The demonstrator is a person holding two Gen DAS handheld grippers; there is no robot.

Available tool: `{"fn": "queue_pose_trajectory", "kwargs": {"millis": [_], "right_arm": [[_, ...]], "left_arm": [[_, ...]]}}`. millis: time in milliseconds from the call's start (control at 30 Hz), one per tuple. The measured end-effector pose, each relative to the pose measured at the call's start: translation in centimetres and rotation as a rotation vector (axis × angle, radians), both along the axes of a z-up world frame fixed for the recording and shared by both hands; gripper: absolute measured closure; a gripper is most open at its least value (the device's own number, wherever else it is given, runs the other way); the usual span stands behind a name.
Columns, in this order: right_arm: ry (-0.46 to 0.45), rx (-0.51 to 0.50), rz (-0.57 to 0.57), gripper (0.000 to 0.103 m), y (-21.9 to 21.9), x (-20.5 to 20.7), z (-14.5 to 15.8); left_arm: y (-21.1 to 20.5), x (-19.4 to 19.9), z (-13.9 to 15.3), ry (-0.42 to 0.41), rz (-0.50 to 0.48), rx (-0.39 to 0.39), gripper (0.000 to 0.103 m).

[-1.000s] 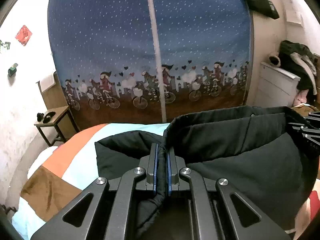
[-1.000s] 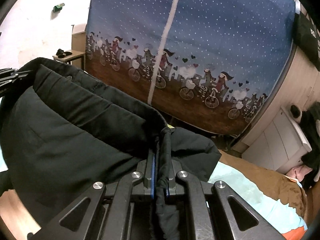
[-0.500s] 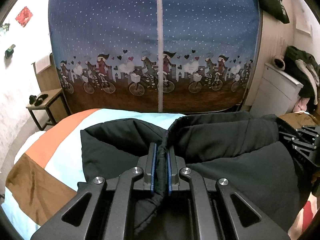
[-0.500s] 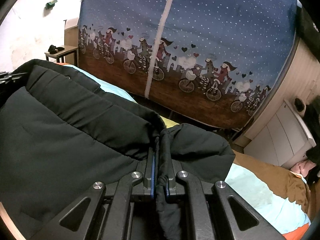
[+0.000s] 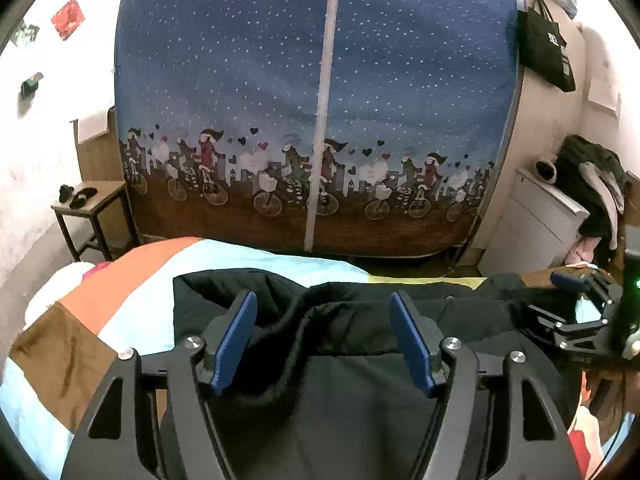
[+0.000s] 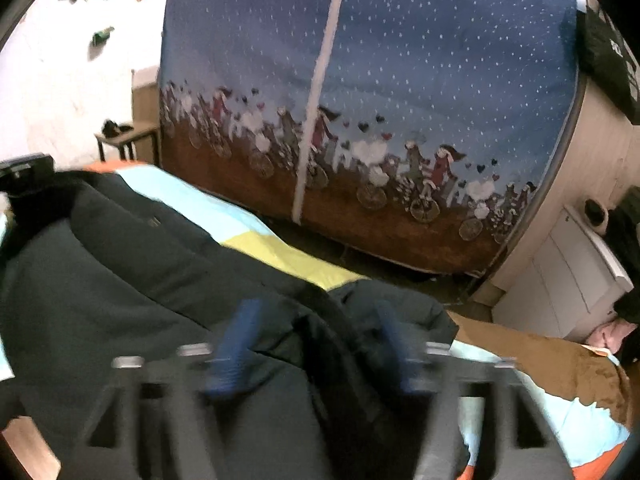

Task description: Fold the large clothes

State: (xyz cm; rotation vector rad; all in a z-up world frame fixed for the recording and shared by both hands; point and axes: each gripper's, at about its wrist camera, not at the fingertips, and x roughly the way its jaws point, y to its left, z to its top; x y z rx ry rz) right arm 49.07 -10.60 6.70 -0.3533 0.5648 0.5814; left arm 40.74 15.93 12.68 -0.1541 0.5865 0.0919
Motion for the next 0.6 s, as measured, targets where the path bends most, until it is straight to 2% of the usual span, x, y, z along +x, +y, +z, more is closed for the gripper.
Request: {"fn": "queue_pose_trajectory", "kwargs": {"millis": [100, 200, 333, 467, 600], "right_arm": [[-0.011, -0.005, 0.046, 0.016, -0.1, -1.5, 0.9], [-0.001, -0.005, 0.067, 0.013, -0.8, -2.9, 1.2], [0.059, 0.001, 0.098, 0.01, -2.1, -4.9, 1.3], [0.104, -0.008, 0.126, 0.008, -3.7, -7.4, 0.6], [0.18, -0.002, 0.138, 0.007, -4.8, -9.2, -1.5]], "left_arm": [[-0.6, -1.0, 0.8, -0.009, -0.016, 0.005, 0.036], [-1.6, -2.3, 0.9, -0.006, -0.049, 0.004, 0.025], [-3.4, -4.3, 0.3, 0.026, -0.147, 0.034, 0.024], [-5.3, -6.5, -2.0, 0.089, -0.227, 0.05, 0.024], [-7.1, -8.0, -5.7, 0.177, -0.288, 0.067, 0.023]]}}
